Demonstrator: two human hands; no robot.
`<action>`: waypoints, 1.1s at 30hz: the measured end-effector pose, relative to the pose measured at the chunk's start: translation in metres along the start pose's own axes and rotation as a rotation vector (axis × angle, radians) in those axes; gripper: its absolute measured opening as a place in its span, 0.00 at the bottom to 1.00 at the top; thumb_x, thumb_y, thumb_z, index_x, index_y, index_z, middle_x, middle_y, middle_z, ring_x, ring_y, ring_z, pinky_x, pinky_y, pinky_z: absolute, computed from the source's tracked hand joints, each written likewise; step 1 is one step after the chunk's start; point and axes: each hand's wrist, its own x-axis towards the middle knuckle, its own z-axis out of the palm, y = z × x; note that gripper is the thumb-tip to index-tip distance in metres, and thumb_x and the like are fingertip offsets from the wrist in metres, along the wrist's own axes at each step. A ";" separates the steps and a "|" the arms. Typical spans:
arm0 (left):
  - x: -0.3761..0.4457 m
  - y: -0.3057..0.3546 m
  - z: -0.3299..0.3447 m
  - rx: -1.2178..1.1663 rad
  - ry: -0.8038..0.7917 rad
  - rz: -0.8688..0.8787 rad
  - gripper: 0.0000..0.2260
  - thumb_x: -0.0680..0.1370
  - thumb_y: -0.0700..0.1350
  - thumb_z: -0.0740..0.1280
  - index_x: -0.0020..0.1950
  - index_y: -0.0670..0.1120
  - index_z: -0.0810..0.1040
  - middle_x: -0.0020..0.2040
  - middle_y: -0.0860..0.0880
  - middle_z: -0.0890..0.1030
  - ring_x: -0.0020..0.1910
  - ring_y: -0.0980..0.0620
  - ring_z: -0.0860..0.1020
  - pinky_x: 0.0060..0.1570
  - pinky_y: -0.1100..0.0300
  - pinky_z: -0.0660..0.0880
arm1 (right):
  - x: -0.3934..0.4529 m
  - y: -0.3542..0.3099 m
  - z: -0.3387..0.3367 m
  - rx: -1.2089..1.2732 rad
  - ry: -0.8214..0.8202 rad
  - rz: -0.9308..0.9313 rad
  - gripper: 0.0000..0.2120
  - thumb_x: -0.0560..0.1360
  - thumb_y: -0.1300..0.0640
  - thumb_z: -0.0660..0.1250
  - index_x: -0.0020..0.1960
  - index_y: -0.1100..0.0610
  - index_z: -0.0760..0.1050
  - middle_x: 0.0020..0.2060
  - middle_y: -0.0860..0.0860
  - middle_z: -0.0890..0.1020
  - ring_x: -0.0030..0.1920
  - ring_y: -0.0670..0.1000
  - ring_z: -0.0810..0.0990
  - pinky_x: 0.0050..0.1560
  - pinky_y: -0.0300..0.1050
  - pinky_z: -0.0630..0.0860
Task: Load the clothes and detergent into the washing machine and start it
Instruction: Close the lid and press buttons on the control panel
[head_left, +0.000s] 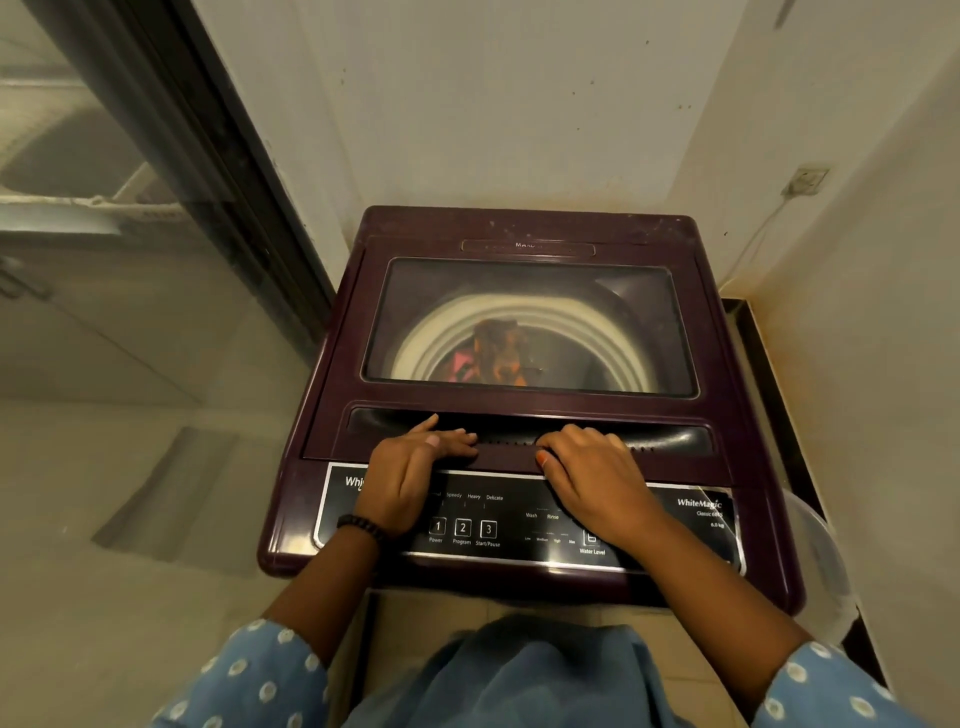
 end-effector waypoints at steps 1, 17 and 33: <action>0.000 0.000 0.000 0.001 0.000 0.001 0.26 0.80 0.46 0.47 0.49 0.42 0.86 0.53 0.48 0.85 0.59 0.57 0.80 0.70 0.62 0.65 | 0.000 -0.001 0.001 -0.009 0.007 0.000 0.28 0.76 0.41 0.40 0.56 0.50 0.76 0.47 0.48 0.78 0.48 0.53 0.76 0.47 0.48 0.64; -0.001 0.001 -0.003 -0.056 0.005 0.013 0.26 0.79 0.45 0.47 0.48 0.40 0.86 0.52 0.46 0.85 0.58 0.55 0.81 0.69 0.59 0.66 | 0.001 -0.021 0.007 0.079 0.067 0.093 0.32 0.72 0.40 0.41 0.63 0.47 0.75 0.52 0.47 0.77 0.55 0.51 0.74 0.54 0.46 0.58; -0.031 -0.047 -0.032 -0.241 -0.082 0.006 0.27 0.78 0.47 0.48 0.45 0.38 0.86 0.47 0.48 0.86 0.52 0.56 0.83 0.54 0.68 0.73 | 0.001 -0.085 0.063 -0.033 -0.217 0.013 0.64 0.54 0.21 0.64 0.78 0.47 0.41 0.75 0.47 0.53 0.77 0.50 0.45 0.68 0.65 0.26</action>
